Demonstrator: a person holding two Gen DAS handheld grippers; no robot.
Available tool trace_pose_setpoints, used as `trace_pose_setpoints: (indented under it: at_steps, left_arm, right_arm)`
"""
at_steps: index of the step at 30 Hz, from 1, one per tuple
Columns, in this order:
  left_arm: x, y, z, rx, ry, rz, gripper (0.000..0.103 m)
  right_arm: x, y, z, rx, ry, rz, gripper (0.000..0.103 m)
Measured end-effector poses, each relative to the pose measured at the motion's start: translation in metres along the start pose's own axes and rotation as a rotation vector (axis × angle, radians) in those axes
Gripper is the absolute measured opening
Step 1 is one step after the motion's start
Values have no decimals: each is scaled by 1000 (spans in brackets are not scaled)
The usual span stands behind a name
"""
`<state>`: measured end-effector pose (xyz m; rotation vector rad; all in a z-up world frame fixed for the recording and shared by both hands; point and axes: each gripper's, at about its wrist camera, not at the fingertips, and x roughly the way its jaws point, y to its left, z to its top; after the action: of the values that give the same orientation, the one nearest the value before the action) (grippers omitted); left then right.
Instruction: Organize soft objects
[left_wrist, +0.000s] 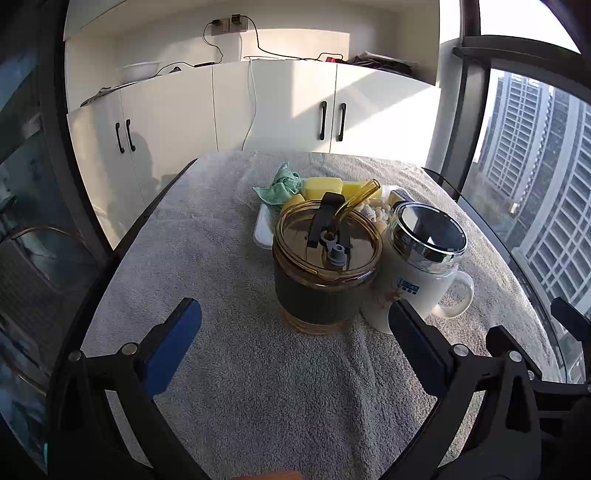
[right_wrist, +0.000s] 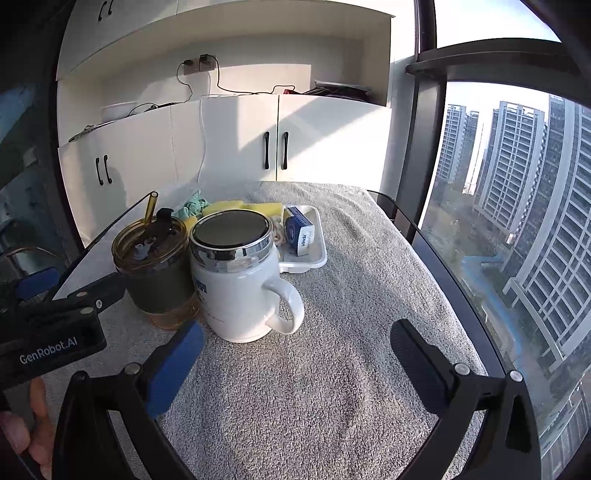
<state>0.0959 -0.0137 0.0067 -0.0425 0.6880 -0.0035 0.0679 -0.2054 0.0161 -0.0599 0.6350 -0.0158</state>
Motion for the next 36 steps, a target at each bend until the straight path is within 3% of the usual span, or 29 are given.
trace_pose_setpoints:
  at_steps: [36]
  left_arm:
    - [1, -1, -2, 3, 5, 4, 103]
  right_arm:
    - [3, 1, -1, -1, 3, -5, 103]
